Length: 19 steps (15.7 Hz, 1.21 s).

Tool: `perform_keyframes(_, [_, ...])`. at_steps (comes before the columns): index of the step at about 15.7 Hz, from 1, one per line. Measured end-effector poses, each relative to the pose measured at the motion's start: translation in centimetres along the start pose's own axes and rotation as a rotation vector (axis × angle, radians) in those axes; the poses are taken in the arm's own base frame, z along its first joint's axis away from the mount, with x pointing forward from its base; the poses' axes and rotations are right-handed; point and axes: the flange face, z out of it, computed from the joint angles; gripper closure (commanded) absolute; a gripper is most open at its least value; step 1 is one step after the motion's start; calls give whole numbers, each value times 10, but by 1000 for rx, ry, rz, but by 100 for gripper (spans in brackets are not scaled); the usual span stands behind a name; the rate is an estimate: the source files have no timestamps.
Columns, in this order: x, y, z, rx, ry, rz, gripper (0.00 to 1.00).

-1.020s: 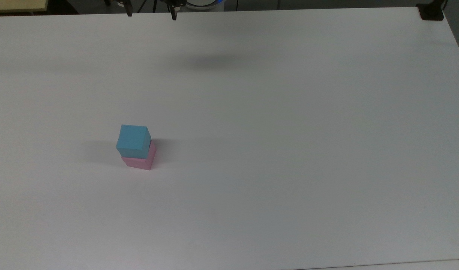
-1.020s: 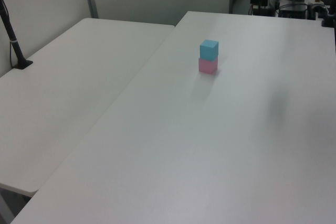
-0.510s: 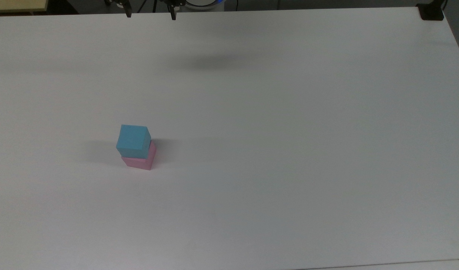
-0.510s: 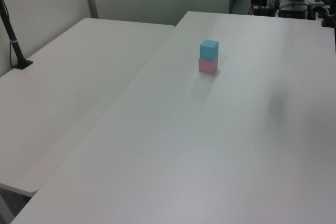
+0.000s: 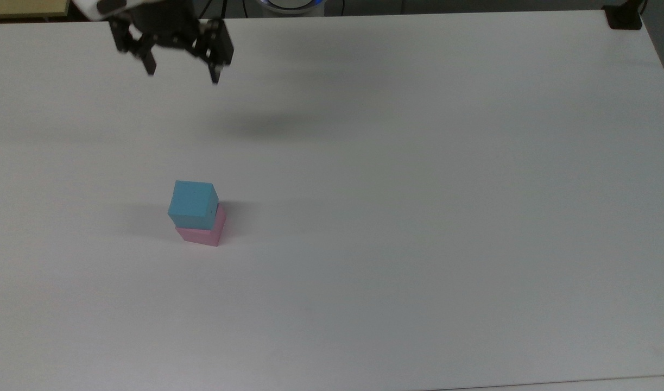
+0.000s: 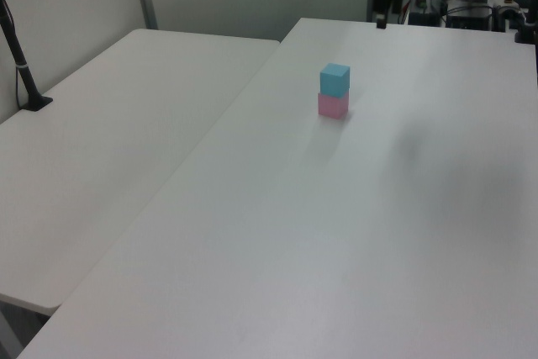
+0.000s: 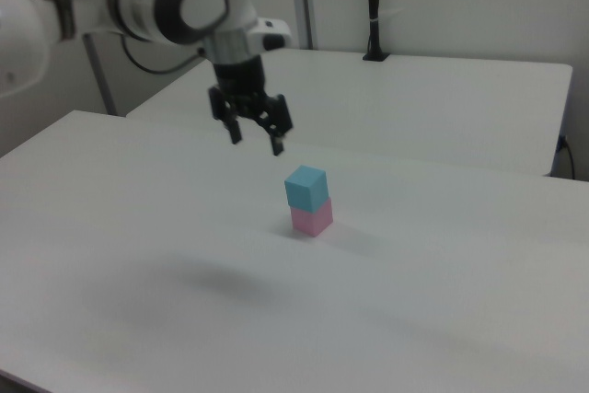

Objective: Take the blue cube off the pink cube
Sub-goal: 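Lower the gripper around the light-blue cube and close it, then lift the blue cube off the pink cube and carry it aside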

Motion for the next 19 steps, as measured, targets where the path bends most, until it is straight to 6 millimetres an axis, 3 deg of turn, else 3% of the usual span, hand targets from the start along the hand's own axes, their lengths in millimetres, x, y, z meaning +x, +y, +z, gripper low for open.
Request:
perform_keyframes(4, [42,6,52,-30,59,-24,0])
perform_keyframes(10, [76,-4,108,-49,145,3,0])
perform_keyframes(14, [88,-22,135,-52,174,6,0])
perform_keyframes(18, [91,-25,143,-52,175,16,0])
perform_keyframes(19, [91,-25,143,-52,175,15,6])
